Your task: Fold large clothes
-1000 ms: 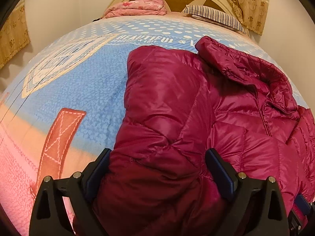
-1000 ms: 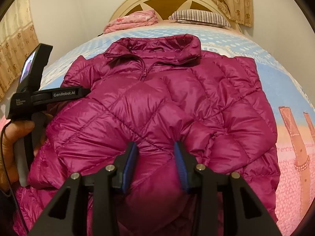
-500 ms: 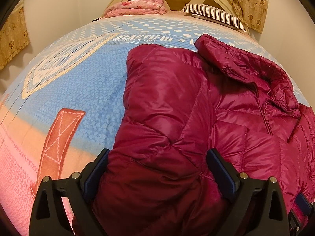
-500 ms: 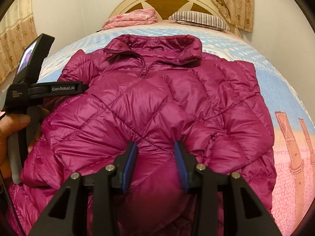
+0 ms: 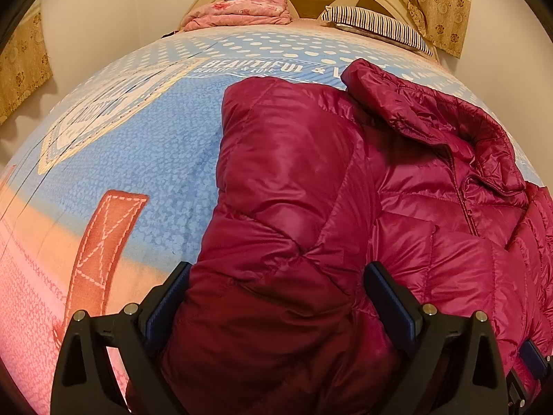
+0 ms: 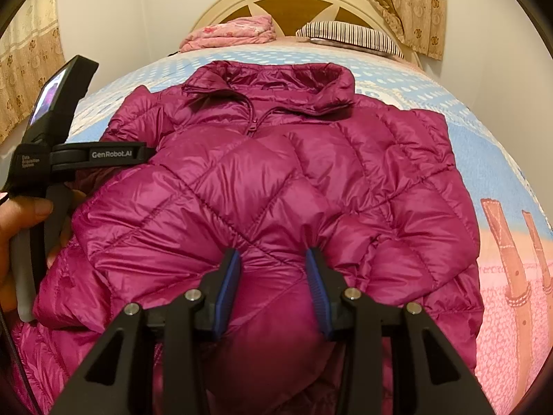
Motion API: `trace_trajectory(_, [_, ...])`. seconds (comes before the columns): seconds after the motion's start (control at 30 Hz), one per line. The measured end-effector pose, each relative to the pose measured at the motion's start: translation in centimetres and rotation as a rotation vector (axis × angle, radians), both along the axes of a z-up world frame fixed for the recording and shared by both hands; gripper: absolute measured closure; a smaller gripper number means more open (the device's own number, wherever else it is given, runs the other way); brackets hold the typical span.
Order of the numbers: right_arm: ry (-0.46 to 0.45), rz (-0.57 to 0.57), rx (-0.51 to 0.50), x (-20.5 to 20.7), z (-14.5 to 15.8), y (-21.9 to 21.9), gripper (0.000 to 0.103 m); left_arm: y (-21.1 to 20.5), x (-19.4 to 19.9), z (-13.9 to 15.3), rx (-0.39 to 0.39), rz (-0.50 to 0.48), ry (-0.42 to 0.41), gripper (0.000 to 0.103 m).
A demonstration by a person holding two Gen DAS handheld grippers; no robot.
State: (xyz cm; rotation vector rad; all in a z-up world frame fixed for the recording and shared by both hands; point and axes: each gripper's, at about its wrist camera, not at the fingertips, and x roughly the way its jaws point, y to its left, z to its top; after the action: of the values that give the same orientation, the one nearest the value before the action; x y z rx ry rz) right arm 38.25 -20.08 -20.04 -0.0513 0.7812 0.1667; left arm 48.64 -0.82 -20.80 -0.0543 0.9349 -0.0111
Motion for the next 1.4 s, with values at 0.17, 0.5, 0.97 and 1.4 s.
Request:
trace_trajectory(0.17, [0.0, 0.0, 0.0, 0.0, 0.0, 0.1, 0.06, 0.1, -0.1, 0.0, -0.001, 0.0, -0.001, 0.005])
trace_trajectory(0.5, [0.017, 0.033, 0.048, -0.2, 1.2, -0.6, 0.054, 0.7, -2.0, 1.8, -0.031, -0.053, -0.032, 0.005])
trace_trajectory(0.97, [0.007, 0.012, 0.03, 6.2, 5.8, -5.6, 0.032, -0.5, 1.1, 8.0, 0.064, -0.108, -0.056, 0.005])
trace_trajectory(1.4, [0.034, 0.001, -0.006, 13.8, 6.3, -7.2, 0.032, -2.9, 9.3, 8.0, 0.064, -0.128, -0.027, 0.005])
